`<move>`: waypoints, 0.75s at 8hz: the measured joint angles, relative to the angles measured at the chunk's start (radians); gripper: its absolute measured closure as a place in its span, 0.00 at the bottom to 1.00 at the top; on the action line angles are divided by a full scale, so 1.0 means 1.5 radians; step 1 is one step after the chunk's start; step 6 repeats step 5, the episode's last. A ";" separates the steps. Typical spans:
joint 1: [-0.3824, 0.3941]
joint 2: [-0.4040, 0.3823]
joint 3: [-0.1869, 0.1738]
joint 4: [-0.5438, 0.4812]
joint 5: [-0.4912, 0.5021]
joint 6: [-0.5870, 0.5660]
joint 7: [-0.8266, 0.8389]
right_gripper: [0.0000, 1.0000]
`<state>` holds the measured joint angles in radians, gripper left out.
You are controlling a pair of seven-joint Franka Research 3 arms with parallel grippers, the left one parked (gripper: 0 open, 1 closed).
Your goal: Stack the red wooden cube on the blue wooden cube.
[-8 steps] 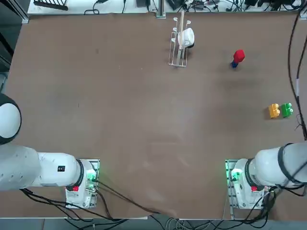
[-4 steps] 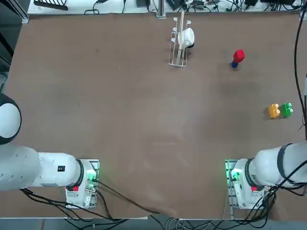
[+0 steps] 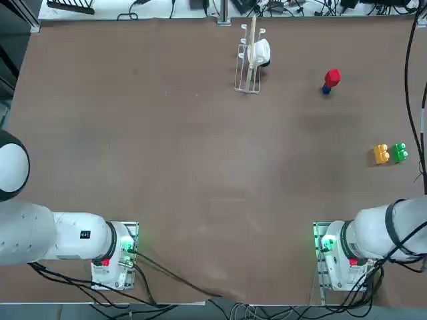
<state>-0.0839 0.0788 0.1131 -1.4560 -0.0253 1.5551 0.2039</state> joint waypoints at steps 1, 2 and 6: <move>0.000 0.001 0.000 0.000 0.000 0.000 0.000 0.00; 0.000 0.002 0.000 0.000 0.000 0.000 -0.001 0.00; 0.000 0.002 -0.003 0.000 0.000 0.000 -0.007 0.00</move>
